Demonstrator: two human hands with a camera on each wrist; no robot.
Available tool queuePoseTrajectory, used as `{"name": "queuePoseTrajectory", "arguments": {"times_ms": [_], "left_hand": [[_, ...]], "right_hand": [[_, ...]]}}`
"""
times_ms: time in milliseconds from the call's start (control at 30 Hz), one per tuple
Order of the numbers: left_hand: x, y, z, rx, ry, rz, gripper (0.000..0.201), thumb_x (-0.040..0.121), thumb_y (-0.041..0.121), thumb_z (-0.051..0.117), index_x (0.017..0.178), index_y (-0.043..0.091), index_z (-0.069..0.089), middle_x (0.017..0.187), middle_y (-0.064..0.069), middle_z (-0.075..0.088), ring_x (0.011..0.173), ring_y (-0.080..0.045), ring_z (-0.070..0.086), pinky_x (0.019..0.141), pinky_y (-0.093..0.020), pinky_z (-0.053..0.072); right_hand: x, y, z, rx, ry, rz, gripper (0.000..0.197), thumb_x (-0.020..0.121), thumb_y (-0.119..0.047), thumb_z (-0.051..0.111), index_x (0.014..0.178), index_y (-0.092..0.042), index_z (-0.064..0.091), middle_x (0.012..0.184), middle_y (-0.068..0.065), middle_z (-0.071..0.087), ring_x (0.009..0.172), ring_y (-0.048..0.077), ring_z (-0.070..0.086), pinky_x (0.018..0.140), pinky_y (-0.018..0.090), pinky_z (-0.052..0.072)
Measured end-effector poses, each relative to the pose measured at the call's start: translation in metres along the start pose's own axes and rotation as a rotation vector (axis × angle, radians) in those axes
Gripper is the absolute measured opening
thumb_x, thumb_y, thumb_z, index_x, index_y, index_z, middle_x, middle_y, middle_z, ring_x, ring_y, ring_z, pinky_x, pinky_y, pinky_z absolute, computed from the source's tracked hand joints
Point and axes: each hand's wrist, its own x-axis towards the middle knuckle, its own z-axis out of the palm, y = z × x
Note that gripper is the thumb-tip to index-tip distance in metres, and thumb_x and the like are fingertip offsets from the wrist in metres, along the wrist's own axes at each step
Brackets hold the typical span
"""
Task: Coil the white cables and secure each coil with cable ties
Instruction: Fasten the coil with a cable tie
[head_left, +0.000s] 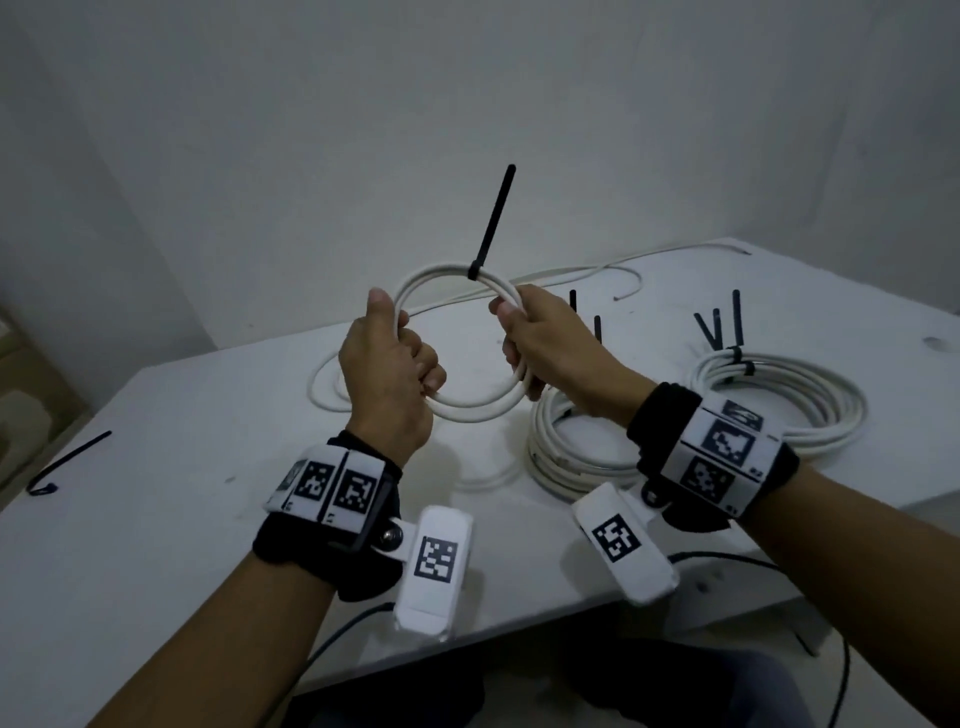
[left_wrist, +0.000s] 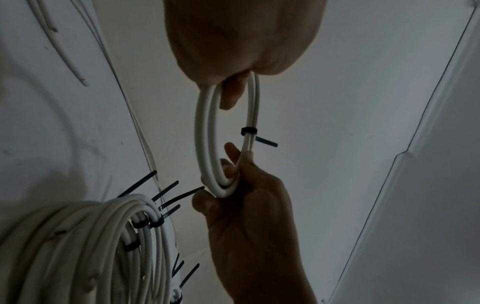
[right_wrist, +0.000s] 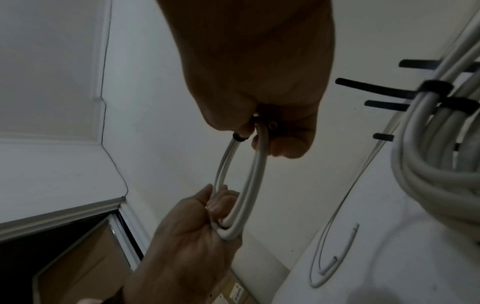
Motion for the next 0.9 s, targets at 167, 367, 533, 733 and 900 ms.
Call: {"name": "queuePoseTrajectory", "arguments": {"times_ms": [167,367,533,733,900], "left_hand": [[0.0,-0.012,0.007,0.085,0.004,-0.022,0.034,0.103,0.036,0.037,0.083,0.01,0.047,0.053,0.001,0.037,0.046,-0.012,0.038,0.043,-0.023,0.038],[-0.014,-0.042,0.025,0.52,-0.213,-0.023,0.036,0.103,0.033,0.039,0.087,0.008,0.059,0.071,-0.005,0.051,0.059,-0.015,0.051,0.047,-0.024,0.044],[-0.016,-0.073,0.027,0.866,-0.338,0.089,0.037,0.1,0.031,0.046,0.075,0.007,0.059,0.065,-0.012,0.053,0.061,-0.021,0.05,0.059,-0.027,0.038],[-0.021,-0.086,0.028,1.129,-0.388,0.18,0.052,0.1,0.026,0.046,0.052,0.011,0.035,0.05,-0.005,0.041,0.048,-0.018,0.038,0.048,-0.023,0.032],[-0.015,-0.09,0.025,1.26,-0.443,0.219,0.05,0.1,0.028,0.045,0.057,0.004,0.045,0.055,-0.01,0.047,0.054,-0.022,0.045,0.056,-0.03,0.035]], "right_hand": [[-0.005,0.003,-0.025,-0.136,0.037,-0.073,0.024,0.1,-0.026,0.04,0.123,-0.021,0.04,0.081,0.01,0.057,0.052,0.017,0.05,0.036,0.022,0.039],[-0.015,0.023,-0.069,-0.276,0.104,0.031,0.019,0.098,-0.014,0.037,0.109,-0.016,0.052,0.074,0.002,0.053,0.046,0.01,0.045,0.033,0.016,0.034],[-0.026,0.046,-0.092,-0.44,0.017,0.204,0.02,0.095,-0.009,0.039,0.109,-0.007,0.053,0.074,0.008,0.053,0.045,0.019,0.046,0.035,0.023,0.038],[-0.022,0.066,-0.092,-0.866,-0.102,0.201,0.014,0.09,-0.006,0.042,0.1,-0.001,0.052,0.112,0.018,0.058,0.097,0.03,0.054,0.068,0.026,0.033],[-0.026,0.069,-0.089,-0.99,-0.076,0.131,0.004,0.087,-0.002,0.045,0.089,-0.005,0.047,0.092,0.009,0.036,0.091,0.033,0.051,0.07,0.029,0.03]]}}
